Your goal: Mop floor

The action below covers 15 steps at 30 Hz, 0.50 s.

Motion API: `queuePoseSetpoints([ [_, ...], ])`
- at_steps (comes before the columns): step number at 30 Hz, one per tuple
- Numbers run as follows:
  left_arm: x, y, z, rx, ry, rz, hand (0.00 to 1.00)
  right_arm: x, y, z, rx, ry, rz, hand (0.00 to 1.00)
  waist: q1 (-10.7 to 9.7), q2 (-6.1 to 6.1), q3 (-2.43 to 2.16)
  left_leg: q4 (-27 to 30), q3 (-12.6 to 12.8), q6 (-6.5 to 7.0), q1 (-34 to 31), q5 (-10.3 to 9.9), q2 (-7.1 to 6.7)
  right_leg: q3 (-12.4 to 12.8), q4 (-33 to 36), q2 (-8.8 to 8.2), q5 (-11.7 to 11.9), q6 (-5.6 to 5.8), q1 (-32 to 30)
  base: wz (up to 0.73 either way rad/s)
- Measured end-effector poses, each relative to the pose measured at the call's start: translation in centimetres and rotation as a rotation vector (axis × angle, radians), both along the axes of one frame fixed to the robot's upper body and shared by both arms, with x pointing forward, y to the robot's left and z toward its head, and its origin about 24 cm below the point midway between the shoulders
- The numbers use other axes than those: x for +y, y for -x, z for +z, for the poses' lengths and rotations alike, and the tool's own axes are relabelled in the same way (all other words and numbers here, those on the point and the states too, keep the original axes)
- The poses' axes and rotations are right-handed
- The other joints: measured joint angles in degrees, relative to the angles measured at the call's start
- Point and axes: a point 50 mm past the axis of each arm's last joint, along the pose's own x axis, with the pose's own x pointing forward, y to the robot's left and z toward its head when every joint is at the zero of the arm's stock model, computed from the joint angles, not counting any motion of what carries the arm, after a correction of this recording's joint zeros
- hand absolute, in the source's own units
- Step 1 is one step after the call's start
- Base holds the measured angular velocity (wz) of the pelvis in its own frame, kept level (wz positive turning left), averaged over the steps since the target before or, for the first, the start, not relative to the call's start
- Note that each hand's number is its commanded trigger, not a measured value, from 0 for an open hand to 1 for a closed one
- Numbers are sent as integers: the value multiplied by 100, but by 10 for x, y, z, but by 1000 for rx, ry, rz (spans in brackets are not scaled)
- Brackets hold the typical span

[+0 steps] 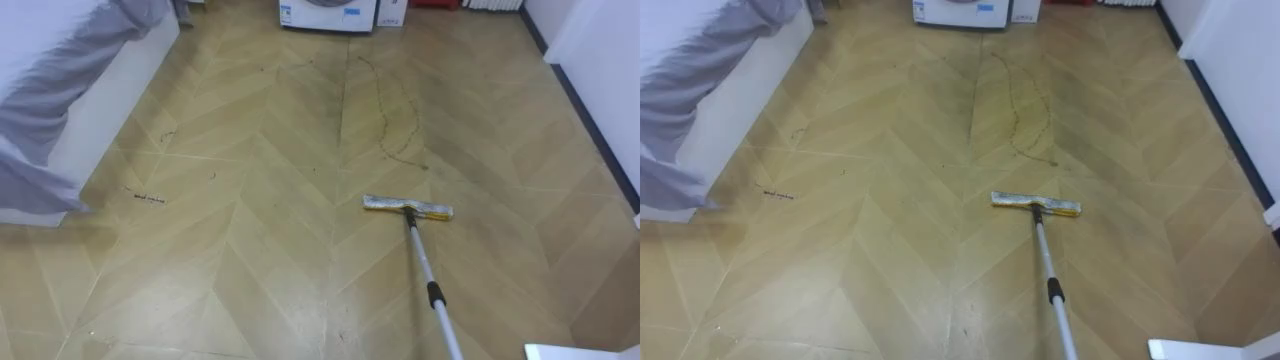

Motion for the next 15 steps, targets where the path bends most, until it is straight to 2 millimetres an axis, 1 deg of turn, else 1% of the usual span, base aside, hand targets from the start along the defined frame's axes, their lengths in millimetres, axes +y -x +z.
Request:
queuePoseSetpoints([
  [8, 0, 2, 0, 7, 4, 3, 0, 0, 0, 0, 0, -1, 0, 100, 1, 3, -1, 3, 2, 0, -12, -1, 0, -4, 0, 0, 0, 0, -12, 0],
  [15, -2, -2, -1, 5, 13, -20, 0, 0, -2, 0, -7, 0, 2, 100, 1, 20, -6, 8, 3, 0, -26, -4, 3, -8, 4, 0, 0, 0, -25, 0],
])
